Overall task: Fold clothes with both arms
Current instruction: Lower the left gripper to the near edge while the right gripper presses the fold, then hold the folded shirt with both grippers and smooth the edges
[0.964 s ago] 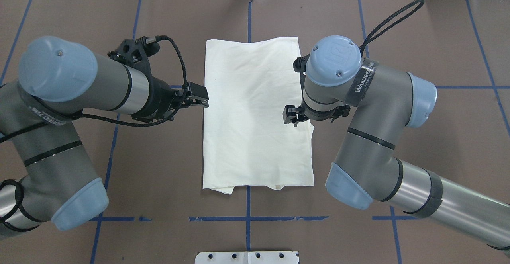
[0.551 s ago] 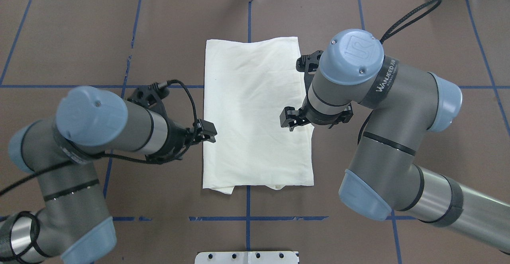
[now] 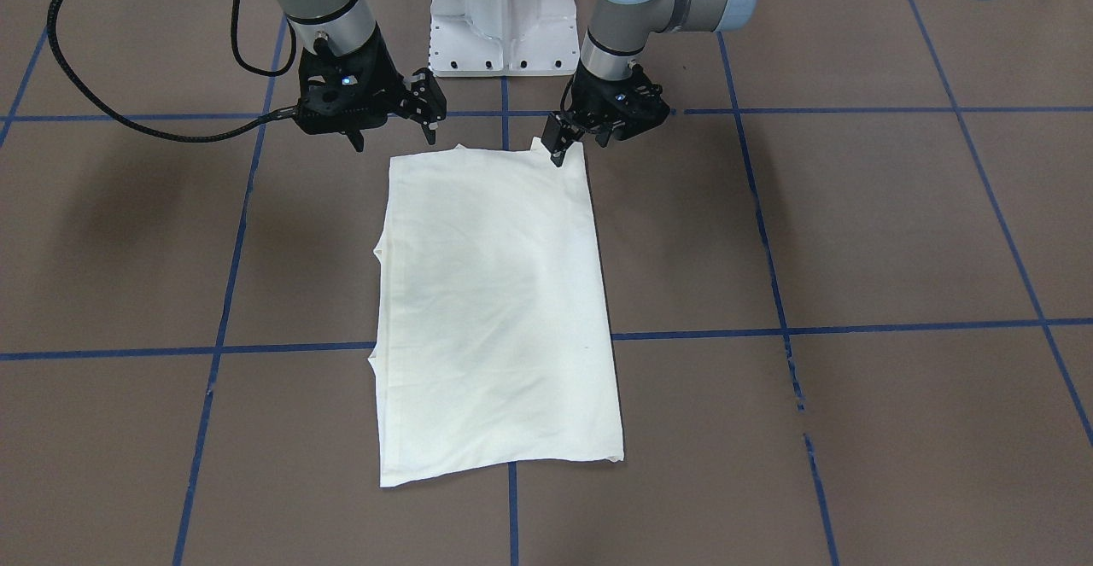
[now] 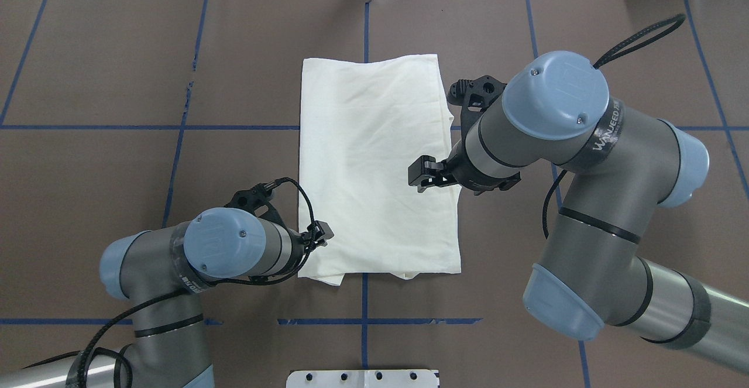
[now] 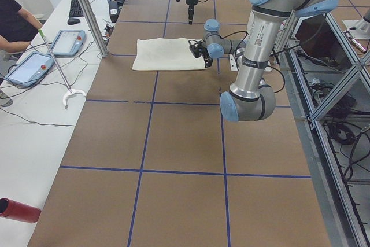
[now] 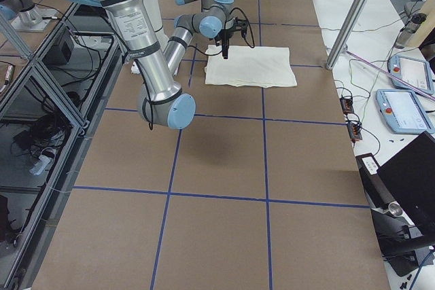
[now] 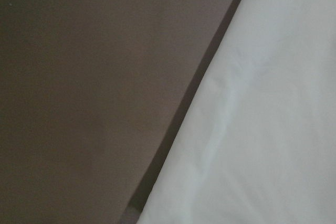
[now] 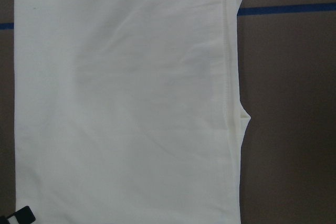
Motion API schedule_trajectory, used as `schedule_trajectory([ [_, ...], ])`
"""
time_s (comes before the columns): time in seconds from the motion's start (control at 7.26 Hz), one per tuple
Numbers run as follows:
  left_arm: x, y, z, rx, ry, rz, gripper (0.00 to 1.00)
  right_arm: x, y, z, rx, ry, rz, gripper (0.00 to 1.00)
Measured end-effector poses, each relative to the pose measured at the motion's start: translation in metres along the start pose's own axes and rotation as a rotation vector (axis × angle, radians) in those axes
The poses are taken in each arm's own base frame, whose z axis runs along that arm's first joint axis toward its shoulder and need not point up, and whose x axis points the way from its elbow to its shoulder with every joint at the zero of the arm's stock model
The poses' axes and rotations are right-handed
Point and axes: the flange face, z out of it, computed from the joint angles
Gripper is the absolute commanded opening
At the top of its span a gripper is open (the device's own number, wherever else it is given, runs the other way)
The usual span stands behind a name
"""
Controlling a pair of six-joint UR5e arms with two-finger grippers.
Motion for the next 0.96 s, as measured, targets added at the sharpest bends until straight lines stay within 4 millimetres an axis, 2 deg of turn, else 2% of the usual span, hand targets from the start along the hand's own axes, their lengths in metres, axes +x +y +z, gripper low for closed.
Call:
schedule_trajectory([
  [0.28,0.001,0.002,0.011,0.011,-0.013,0.008,0.90,-0.001,0.000,0.000,0.003,-0.008,0.004,1.00],
  [0.69,-0.002,0.010,0.010,0.001,-0.016,0.023,0.85,-0.001,0.001,0.000,0.004,-0.010,0.008,1.00],
  [0.83,-0.004,0.015,0.012,-0.005,-0.019,0.028,0.78,-0.001,0.001,0.000,0.004,-0.010,0.010,1.00],
  [0.96,-0.005,0.019,0.013,-0.010,-0.022,0.033,0.66,-0.001,0.001,0.000,0.004,-0.010,0.011,1.00],
])
